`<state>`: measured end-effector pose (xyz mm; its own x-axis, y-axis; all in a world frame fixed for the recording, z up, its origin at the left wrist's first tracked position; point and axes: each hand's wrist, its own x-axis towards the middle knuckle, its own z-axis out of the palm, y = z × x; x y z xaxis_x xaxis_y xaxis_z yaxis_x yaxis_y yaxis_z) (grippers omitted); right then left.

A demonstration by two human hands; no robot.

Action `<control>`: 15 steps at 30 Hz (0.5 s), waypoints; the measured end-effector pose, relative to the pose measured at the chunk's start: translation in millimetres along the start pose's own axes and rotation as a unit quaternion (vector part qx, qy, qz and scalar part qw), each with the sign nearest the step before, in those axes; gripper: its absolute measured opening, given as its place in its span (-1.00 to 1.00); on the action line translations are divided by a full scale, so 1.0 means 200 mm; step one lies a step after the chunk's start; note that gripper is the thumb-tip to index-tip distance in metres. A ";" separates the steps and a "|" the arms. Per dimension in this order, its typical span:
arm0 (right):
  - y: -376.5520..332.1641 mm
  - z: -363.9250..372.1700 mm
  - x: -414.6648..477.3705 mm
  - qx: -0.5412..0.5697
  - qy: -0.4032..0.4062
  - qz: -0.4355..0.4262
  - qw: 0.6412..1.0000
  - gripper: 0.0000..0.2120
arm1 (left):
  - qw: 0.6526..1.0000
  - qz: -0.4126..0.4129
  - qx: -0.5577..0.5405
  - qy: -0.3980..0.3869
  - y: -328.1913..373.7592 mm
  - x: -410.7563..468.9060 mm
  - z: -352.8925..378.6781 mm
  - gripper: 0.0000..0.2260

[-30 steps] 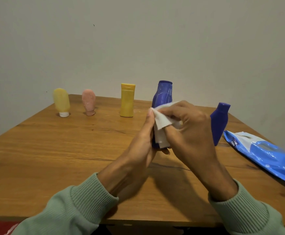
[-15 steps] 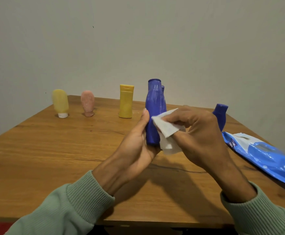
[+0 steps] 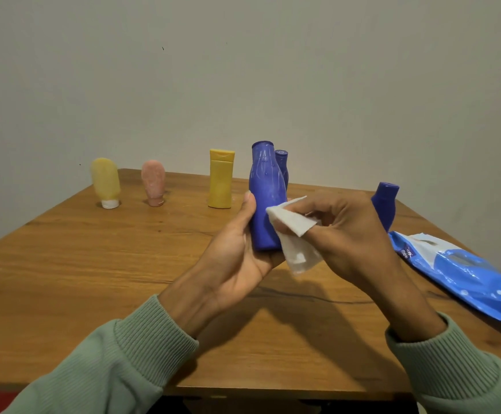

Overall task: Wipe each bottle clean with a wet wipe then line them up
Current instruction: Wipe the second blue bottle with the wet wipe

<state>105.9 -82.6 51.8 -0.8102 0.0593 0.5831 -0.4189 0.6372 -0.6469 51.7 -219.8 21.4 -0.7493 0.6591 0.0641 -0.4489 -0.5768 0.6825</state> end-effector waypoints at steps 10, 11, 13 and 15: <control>0.00 -0.01 0.01 0.020 -0.048 0.022 0.998 -0.83 | 1.000 0.011 0.010 0.005 0.02 -0.01 0.01 -0.55; 0.00 -0.01 0.01 0.032 -0.034 0.023 0.999 -0.83 | 1.000 0.007 0.020 0.003 0.02 -0.01 0.01 -0.55; 0.00 -0.01 0.00 0.083 0.014 0.044 0.995 -0.87 | 0.999 0.000 0.036 -0.001 0.00 -0.02 0.01 -0.57; -0.01 -0.01 0.00 0.111 0.044 0.058 0.991 -0.89 | 0.999 0.002 0.033 0.003 0.00 -0.03 0.02 -0.59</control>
<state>107.3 -82.6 53.3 -0.8235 0.1959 0.5323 -0.4123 0.4377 -0.7990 57.6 -221.1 24.4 -0.7544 0.6534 0.0636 -0.4123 -0.5470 0.7286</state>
